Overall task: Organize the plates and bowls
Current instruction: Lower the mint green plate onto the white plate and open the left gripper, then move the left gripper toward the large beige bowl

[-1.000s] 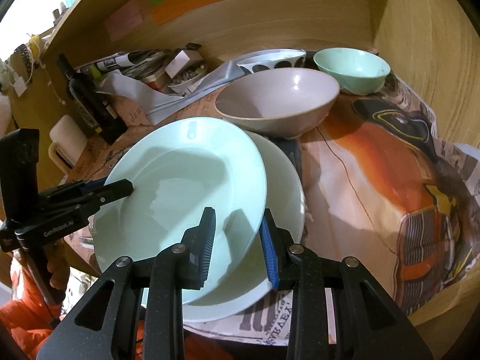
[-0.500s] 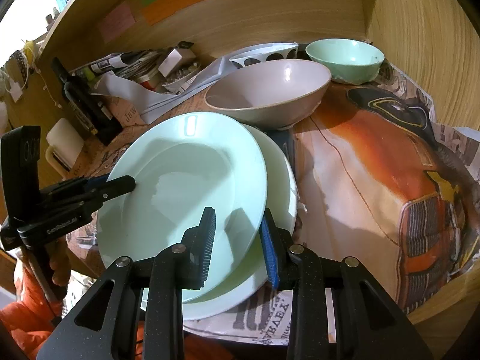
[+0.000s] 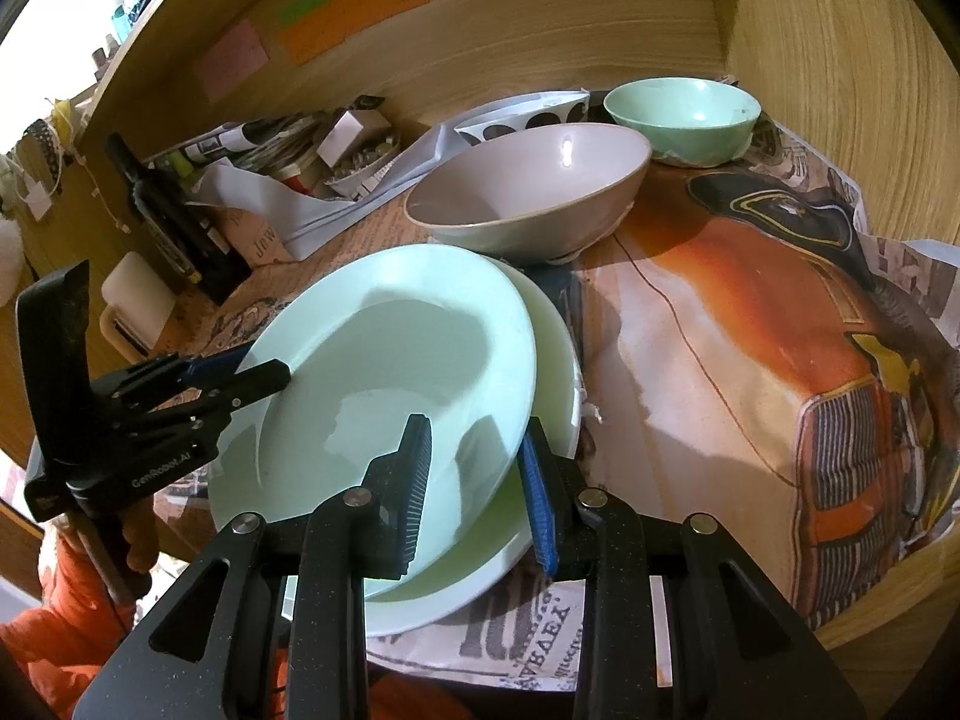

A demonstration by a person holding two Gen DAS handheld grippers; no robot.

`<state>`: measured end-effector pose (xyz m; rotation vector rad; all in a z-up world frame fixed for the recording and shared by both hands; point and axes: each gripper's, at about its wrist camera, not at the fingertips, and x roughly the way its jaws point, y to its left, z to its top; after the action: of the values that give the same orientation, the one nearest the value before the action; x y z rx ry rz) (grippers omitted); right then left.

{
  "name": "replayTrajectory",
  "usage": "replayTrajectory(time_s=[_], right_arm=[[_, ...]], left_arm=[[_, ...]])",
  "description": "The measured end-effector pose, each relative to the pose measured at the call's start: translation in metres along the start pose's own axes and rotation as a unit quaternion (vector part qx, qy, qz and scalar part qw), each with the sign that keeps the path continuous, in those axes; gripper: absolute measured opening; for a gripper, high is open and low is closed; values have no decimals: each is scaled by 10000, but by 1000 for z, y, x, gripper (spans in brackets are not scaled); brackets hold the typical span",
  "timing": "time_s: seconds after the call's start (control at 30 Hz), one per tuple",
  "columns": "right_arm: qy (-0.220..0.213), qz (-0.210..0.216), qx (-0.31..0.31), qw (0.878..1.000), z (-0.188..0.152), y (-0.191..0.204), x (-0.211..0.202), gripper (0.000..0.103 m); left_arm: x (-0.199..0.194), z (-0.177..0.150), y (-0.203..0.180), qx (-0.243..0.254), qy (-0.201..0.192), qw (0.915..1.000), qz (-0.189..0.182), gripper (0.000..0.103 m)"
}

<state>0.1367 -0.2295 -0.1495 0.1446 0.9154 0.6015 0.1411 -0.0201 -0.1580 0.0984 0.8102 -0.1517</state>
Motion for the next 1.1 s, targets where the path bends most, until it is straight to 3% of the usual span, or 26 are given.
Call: replayTrajectory(time_s=[0.27, 0.6, 1.1], right_arm=[[-25, -103, -201, 9997, -2, 2, -4, 27], [13, -144, -240, 9996, -2, 3, -6, 27], [140, -544, -637, 9964, 0, 12, -10, 27]], left_arm=[[-1, -1, 1, 12, -6, 9999, -107, 41], [-3, -4, 21, -451, 101, 9986, -267, 44], [-32, 14, 25, -449, -421, 9975, -349, 53]])
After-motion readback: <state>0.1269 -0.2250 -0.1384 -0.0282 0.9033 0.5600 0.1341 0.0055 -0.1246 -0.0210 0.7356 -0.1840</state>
